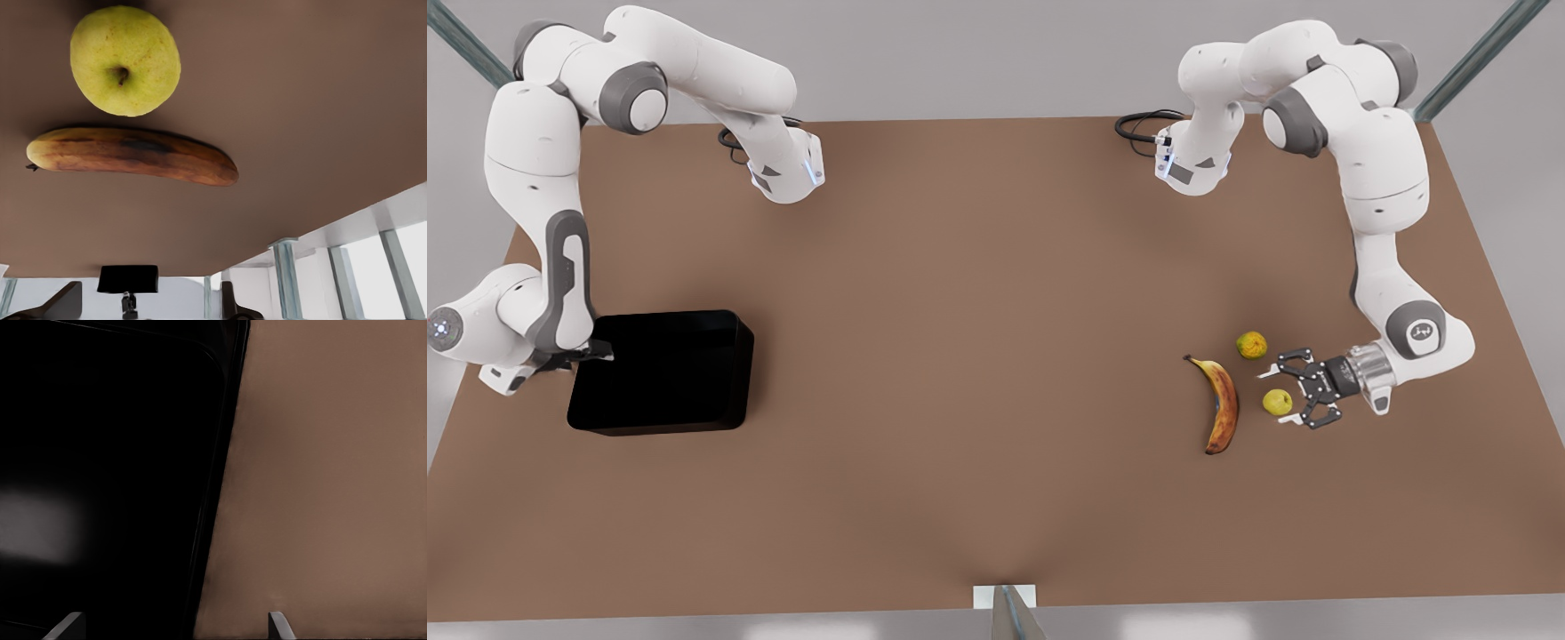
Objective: Place the storage box in the middle with the right arm, and place the apple in the storage box with the left arm
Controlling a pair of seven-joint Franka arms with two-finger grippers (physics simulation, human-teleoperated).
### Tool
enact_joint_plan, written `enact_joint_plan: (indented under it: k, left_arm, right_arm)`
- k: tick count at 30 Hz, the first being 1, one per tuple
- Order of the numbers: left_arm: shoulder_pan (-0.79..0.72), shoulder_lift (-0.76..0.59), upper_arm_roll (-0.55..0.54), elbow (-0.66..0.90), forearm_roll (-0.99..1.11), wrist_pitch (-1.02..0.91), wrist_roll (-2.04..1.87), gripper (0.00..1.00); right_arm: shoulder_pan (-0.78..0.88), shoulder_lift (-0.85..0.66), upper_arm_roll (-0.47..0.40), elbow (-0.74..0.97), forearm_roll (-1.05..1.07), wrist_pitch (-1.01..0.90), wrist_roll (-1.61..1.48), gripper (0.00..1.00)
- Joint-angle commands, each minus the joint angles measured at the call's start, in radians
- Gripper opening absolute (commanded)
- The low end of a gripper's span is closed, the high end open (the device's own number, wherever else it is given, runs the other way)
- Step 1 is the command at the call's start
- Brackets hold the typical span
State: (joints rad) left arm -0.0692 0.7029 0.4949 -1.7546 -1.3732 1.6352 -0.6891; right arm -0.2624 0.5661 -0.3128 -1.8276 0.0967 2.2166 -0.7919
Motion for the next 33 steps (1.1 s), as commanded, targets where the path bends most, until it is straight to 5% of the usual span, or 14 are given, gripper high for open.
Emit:
enact_joint_plan:
  k: [1, 9, 10, 12, 17, 24, 26, 33]
  left_arm:
    - [0.0, 0.001, -0.001, 0.0, 0.01, 0.002, -0.001, 1.0]
    - [0.031, 0.081, -0.004, 0.003, -0.02, 0.089, 0.0, 1.0]
    - [0.043, 0.096, -0.01, 0.004, -0.035, 0.109, 0.0, 1.0]
    - [0.051, 0.106, -0.012, 0.006, -0.061, 0.107, 0.005, 1.0]
    - [0.071, 0.135, -0.038, 0.003, -0.145, 0.095, 0.014, 1.0]
    - [0.103, 0.168, -0.058, -0.003, -0.194, 0.071, 0.066, 1.0]
    - [0.105, 0.17, -0.073, -0.008, -0.201, 0.077, 0.068, 0.89]
    - [0.121, 0.196, -0.091, -0.006, -0.227, 0.084, 0.088, 0.85]
  right_arm:
    - [0.0, -0.002, 0.0, 0.001, 0.0, 0.0, 0.011, 1.0]
    - [0.045, -0.005, -0.04, -0.048, -0.029, 0.052, 0.017, 1.0]
    - [0.045, -0.003, -0.04, -0.045, -0.054, 0.052, 0.014, 0.8]
    - [0.043, 0.003, -0.04, -0.047, -0.054, 0.051, 0.01, 0.63]
    - [0.04, 0.011, -0.039, -0.064, -0.054, 0.046, 0.006, 0.61]
    - [0.038, 0.012, -0.037, -0.079, -0.054, 0.034, -0.032, 0.4]
    - [0.04, 0.018, -0.037, -0.079, -0.054, 0.031, -0.032, 0.37]
    - [0.04, 0.015, -0.034, -0.068, -0.052, 0.003, -0.033, 0.25]
